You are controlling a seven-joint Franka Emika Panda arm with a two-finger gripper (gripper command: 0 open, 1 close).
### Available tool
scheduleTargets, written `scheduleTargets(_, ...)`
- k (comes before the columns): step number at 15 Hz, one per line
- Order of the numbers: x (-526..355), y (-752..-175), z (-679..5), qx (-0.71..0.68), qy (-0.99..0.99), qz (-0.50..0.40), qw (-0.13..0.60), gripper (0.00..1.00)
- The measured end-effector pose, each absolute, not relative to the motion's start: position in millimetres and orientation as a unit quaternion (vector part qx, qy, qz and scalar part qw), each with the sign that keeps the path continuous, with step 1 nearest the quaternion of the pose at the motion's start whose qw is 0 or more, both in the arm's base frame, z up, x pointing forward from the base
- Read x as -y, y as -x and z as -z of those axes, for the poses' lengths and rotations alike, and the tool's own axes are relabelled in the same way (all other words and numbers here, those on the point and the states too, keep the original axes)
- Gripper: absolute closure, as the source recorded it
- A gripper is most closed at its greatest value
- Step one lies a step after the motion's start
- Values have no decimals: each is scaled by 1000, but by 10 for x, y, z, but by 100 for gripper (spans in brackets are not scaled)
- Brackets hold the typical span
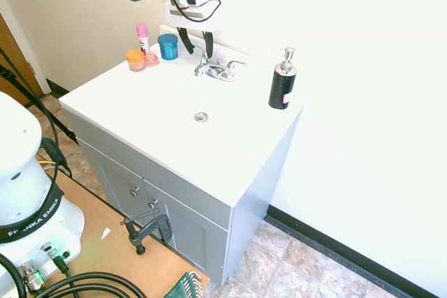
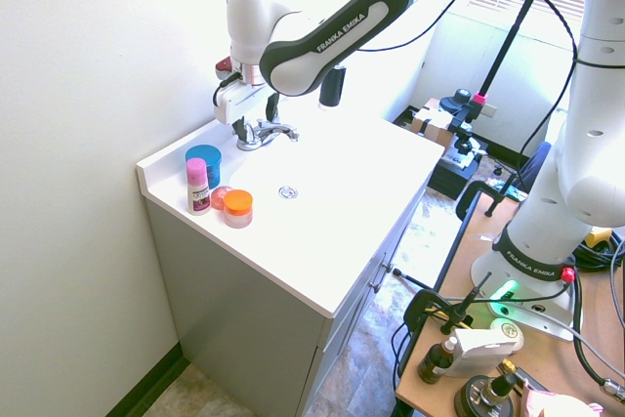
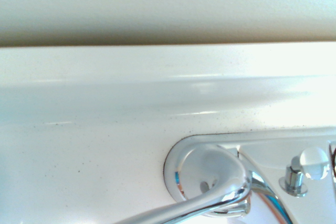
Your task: Turn off the hot water
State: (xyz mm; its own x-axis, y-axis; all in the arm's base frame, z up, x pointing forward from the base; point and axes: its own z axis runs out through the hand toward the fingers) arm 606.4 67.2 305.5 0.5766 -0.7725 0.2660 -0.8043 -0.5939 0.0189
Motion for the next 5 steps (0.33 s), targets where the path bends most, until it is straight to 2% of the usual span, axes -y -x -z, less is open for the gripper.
scheduleTargets(2, -538, -5938, -3209, 453, -883, -108, 57, 0)
scheduleTargets(5, -315, -5437, -3373, 460, -883, -79, 38, 0)
